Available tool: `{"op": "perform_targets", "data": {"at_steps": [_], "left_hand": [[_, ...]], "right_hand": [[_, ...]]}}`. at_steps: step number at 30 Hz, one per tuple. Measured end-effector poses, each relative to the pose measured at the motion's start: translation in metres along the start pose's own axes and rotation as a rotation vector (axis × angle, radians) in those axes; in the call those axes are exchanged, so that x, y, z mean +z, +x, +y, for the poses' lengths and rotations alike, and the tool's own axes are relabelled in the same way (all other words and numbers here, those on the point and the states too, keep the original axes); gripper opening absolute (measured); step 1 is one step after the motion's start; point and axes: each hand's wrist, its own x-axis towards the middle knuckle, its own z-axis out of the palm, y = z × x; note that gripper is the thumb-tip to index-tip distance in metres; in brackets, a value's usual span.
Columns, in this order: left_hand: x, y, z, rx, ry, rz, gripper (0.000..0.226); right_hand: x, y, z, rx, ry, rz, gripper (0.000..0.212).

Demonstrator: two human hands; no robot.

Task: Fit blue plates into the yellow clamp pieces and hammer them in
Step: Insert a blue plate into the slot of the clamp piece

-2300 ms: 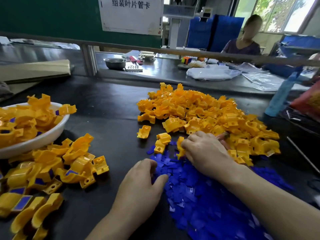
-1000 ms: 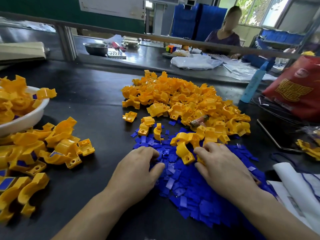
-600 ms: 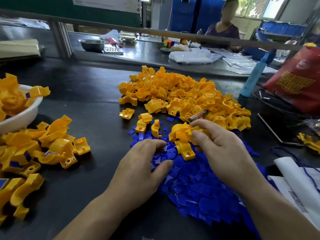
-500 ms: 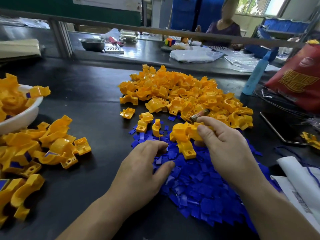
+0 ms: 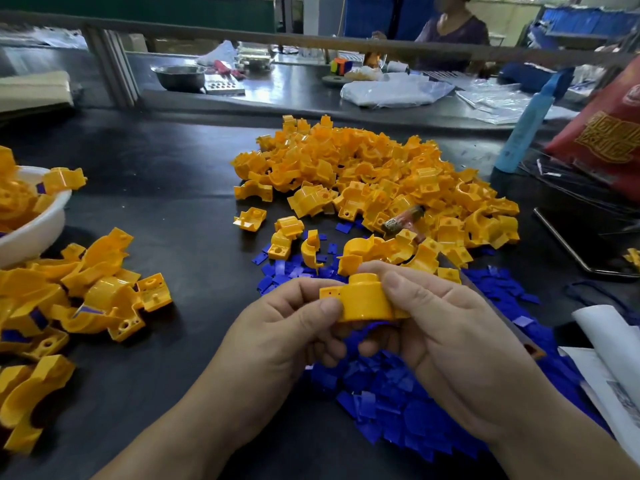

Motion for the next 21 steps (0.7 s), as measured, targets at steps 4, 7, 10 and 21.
{"op": "perform_targets", "data": {"at_steps": [4,7,10,21], "left_hand": [[-0.004,0.005,0.0,0.003,-0.17,0.045,0.024],[-0.009,0.009,0.0,0.017,-0.207,0.113,0.011],[-0.017,0.012,0.004,0.022,-0.257,0.215,0.013],[-0.018,0.014,0.004,-0.148,-0.12,0.31,0.049]], "right_hand": [[0.002,-0.005,-0.004,-0.033,-0.497,-0.024,0.03],[0.005,-0.006,-0.002,-0.111,-1.012,-0.021,0.029],[0.002,-0.003,0.002,-0.145,-1.57,0.023,0.055],[-0.007,0.011,0.029,-0.256,-1.587,0.127,0.026]]}}
